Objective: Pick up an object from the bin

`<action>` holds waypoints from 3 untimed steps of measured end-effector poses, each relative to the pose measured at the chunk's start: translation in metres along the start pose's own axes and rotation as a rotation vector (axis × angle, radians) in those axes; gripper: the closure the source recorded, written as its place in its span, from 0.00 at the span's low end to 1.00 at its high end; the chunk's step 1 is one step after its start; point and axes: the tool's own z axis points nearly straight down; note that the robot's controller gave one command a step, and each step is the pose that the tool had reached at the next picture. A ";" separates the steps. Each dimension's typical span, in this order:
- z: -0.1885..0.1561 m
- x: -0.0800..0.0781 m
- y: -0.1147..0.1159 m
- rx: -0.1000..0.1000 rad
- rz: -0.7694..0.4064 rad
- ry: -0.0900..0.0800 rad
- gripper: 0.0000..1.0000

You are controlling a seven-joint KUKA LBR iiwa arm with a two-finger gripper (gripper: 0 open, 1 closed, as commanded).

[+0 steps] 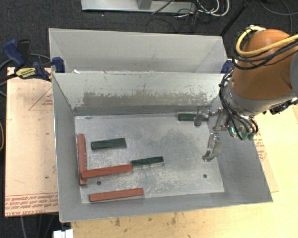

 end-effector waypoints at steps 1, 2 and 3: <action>0.091 -0.009 0.070 -0.002 -0.118 -0.001 0.00; 0.180 -0.031 0.102 -0.001 -0.115 -0.003 0.00; 0.174 -0.033 0.100 0.000 -0.113 -0.010 1.00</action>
Offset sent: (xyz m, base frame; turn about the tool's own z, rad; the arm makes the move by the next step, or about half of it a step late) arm 0.0098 0.0658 -0.0863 -0.1112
